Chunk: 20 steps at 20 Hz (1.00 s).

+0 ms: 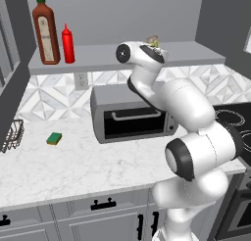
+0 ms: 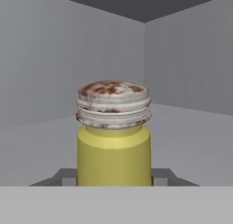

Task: Put the shaker and condiment bottle from the counter next to their counterparts in the cabinet.

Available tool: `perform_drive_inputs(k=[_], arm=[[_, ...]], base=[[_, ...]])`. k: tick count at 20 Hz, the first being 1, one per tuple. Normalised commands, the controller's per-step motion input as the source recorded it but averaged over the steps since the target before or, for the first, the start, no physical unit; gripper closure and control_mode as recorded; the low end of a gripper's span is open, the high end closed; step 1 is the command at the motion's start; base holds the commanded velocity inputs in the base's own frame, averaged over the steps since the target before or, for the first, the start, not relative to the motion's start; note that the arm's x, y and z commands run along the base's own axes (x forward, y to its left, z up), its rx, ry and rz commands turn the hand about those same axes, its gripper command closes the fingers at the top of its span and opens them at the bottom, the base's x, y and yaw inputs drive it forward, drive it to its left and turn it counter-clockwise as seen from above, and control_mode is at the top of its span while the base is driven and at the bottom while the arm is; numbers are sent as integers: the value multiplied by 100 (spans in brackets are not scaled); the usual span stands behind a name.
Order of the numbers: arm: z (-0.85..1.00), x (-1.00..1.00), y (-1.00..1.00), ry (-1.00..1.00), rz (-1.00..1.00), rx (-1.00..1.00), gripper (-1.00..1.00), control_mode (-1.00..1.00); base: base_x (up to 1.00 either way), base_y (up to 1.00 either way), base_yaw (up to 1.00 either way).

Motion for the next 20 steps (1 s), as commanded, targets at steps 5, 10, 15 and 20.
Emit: perform_drive_inputs(k=[5, 10, 15, 20], arm=[[-11, 0, -5, 0, 0, 0, -100, -100], [-8, 0, -6, 0, 0, 1, -100, -100], [-4, -2, -3, 0, 0, 1, -100, -100], [0, -29, 0, -4, 0, 2, -100, -100]], base=[[0, 0, 0], [0, 0, 0], [0, 0, 0], [0, 0, 0]])
